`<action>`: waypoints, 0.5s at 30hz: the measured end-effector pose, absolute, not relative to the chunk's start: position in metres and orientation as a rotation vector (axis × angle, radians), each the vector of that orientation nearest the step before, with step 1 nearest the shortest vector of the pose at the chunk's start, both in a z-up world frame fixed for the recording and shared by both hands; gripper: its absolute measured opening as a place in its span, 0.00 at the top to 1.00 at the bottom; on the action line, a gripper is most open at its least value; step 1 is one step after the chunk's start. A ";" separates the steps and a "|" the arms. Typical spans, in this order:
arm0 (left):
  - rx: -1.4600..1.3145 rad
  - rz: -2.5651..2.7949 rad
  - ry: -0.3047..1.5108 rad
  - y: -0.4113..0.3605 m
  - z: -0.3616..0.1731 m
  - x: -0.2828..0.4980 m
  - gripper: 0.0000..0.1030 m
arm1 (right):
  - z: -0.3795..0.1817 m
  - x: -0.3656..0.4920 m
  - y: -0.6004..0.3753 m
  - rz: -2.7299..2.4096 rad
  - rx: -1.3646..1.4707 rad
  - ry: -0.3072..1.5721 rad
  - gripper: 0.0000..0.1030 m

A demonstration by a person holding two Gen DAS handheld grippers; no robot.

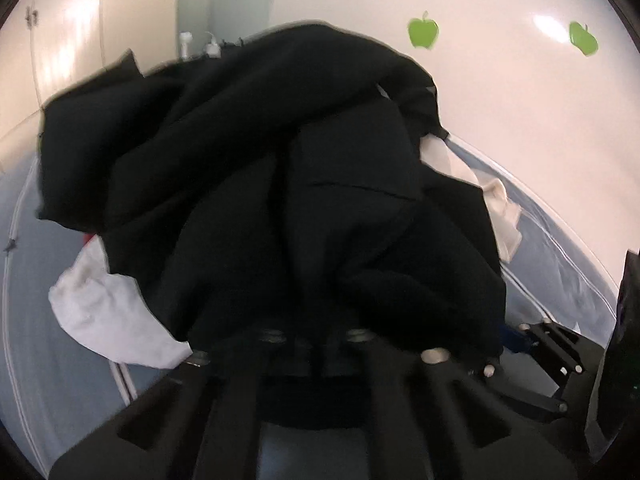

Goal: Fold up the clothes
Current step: 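Move both grippers down onto the black hoodie in the pile, then grasp the black hoodie with both grippers and lift it from the pile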

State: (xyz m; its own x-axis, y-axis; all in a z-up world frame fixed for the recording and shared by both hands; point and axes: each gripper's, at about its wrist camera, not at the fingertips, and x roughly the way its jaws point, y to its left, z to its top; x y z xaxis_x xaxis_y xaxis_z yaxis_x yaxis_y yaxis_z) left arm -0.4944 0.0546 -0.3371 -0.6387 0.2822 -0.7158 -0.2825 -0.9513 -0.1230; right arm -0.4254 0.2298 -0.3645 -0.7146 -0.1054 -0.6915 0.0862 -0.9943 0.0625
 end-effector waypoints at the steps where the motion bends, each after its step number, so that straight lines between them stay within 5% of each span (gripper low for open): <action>1: -1.094 2.609 0.007 0.051 -0.333 -0.485 1.00 | -0.363 -0.420 0.225 -2.805 1.128 -0.036 0.90; 15: -1.066 2.803 -0.008 -0.166 -0.260 -0.245 1.00 | -0.303 -0.204 0.033 -2.508 0.946 -0.097 0.96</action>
